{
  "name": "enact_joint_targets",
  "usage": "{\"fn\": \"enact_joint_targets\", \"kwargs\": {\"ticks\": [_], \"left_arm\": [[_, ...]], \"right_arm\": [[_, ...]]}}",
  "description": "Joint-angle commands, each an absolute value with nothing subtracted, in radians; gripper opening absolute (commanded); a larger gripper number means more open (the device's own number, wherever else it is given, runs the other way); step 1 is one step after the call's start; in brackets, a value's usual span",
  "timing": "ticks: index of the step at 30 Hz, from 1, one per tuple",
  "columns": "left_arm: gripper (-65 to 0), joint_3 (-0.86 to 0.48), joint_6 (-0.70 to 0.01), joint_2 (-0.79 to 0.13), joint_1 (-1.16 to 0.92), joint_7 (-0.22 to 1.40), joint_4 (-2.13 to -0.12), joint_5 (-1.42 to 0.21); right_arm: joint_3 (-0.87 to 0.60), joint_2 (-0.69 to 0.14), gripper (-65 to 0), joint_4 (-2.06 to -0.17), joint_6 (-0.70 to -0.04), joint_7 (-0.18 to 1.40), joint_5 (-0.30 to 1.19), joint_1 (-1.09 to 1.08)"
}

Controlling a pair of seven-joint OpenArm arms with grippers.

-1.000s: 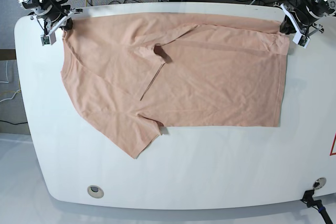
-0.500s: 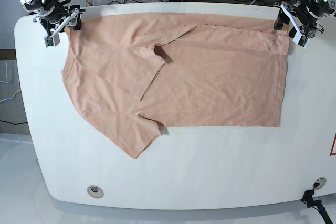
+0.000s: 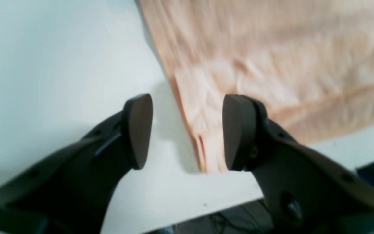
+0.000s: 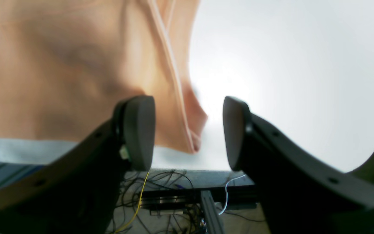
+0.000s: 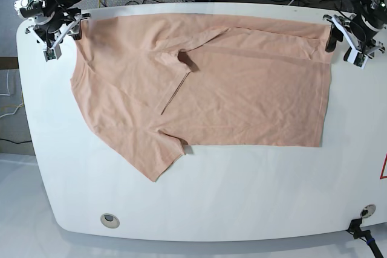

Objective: Fold the T-shirt properly
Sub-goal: 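Pull the held edge away from the shirt with both grippers, straightening it, then move both grippers to the opposite hem corners and grasp them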

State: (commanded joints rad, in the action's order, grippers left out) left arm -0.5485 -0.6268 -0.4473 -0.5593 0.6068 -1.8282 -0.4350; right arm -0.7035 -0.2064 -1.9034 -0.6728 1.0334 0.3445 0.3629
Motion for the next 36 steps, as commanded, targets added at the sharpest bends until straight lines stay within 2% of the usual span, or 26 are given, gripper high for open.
{"fn": "enact_joint_targets", "kwargs": {"ticks": [7, 10, 14, 19, 25, 29, 36], "left_arm": [[-32.8, -0.547, -0.627, -0.441, -0.424, 0.607, -1.822, -0.433], [-32.8, -0.476, -0.622, -0.441, -0.332, 0.607, -1.817, -0.433], [-32.8, -0.415, -0.622, -0.44, -0.197, 0.607, -1.718, -0.432], [-32.8, -0.357, -0.622, -0.44, -0.016, 0.604, -1.537, -0.432], [-32.8, -0.323, -0.627, -0.441, 0.185, 0.596, -1.31, -0.358], [-32.8, -0.291, -0.627, -0.44, 0.268, 0.527, -1.176, -0.341], [-32.8, -0.217, -0.627, -0.441, 0.341, 0.401, -0.975, -0.341]], "right_arm": [[-0.668, -0.206, -32.3, -1.888, -0.673, 1.033, 0.338, 0.237], [-0.633, -0.208, -32.3, -1.833, -0.668, 1.033, 0.338, 0.15], [-0.573, -0.208, -32.3, -1.727, -0.665, 1.03, 0.337, 0.036], [-0.565, -0.208, -32.3, -1.575, -0.667, 1.017, 0.294, -0.111], [-0.496, -0.208, -32.3, -1.395, -0.671, 0.917, 0.174, -0.28], [-0.496, -0.209, -32.3, -1.233, -0.671, 0.843, 0.114, -0.398], [-0.495, -0.268, -32.3, -0.909, -0.671, 0.651, 0.068, -0.539]]}}
